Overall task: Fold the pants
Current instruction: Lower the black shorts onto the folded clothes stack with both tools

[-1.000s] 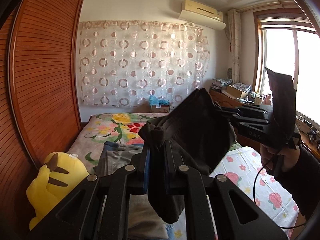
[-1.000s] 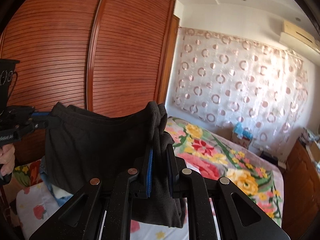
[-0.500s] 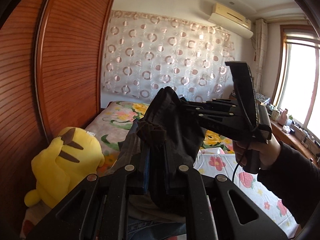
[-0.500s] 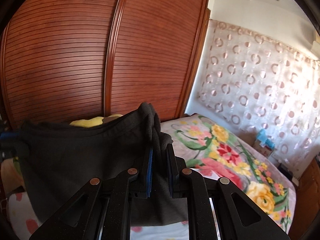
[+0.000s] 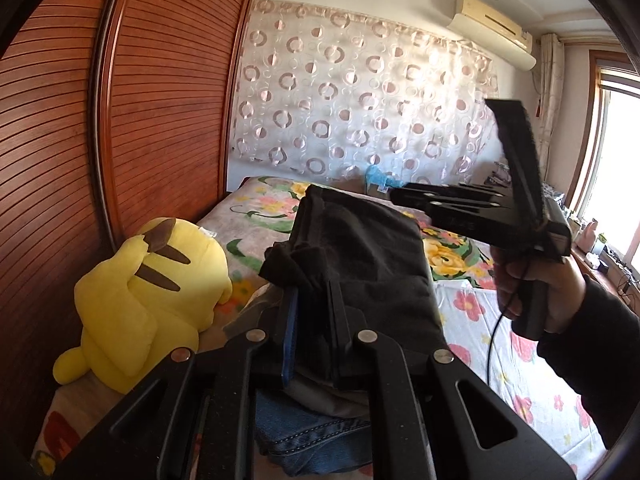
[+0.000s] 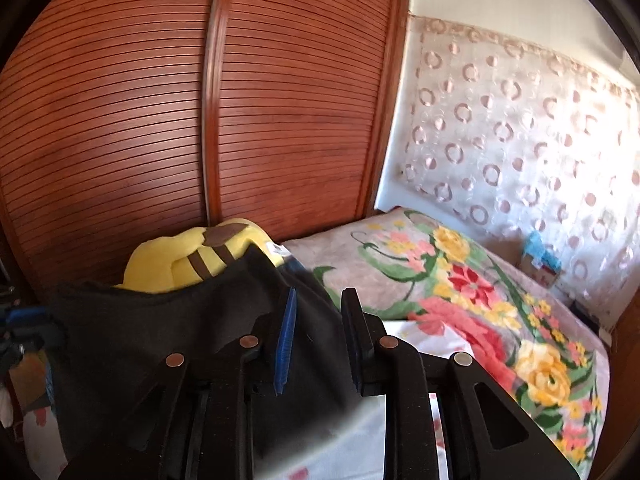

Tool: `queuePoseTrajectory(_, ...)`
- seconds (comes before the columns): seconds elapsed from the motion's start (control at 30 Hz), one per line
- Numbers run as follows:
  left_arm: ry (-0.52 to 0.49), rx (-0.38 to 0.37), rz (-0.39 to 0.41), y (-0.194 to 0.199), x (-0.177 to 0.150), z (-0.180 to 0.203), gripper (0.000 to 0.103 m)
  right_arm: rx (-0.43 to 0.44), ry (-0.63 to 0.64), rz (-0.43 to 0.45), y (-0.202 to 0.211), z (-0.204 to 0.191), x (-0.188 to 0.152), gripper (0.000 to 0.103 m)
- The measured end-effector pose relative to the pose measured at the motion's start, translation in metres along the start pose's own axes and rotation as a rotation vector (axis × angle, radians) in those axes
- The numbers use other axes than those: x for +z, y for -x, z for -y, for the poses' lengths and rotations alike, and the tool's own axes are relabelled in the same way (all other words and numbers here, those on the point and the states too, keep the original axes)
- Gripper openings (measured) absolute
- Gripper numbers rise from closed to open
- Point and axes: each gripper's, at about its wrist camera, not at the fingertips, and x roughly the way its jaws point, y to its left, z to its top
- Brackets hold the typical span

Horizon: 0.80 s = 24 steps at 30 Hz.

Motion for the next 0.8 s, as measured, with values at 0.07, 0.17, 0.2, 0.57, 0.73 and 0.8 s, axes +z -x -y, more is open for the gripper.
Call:
queuePoseTrajectory(0.07, -0.006, 0.007, -0.001, -0.001, -0.002, -0.001, 0.013, 0.022, -0.019, -0.017, 0.0, 0.008, -0.005, 0.024)
queuePoseTrajectory(0.17, -0.004, 0.012, -0.009, -0.002, -0.003, -0.004, 0.013, 0.031, -0.048, -0.071, -0.01, 0.016, -0.009, 0.024)
queuePoseTrajectory(0.2, -0.005, 0.018, -0.012, -0.003, -0.003, -0.004, 0.013, 0.017, -0.06, -0.087, -0.017, 0.019, -0.008, 0.024)
queuePoseTrajectory(0.57, -0.047, 0.042, -0.026, 0.008, 0.001, 0.002, 0.013, -0.041, -0.102, -0.106, -0.009, -0.001, 0.008, 0.024)
queuePoseTrajectory(0.73, -0.086, 0.078, -0.003, 0.02, -0.001, 0.005, 0.028, -0.02, -0.118, -0.075, 0.017, -0.019, 0.0, 0.024)
queuePoseTrajectory(0.8, -0.091, 0.084, 0.003, 0.024, -0.003, 0.004, 0.036, -0.012, -0.122, -0.066, 0.028, -0.025, -0.005, 0.024)
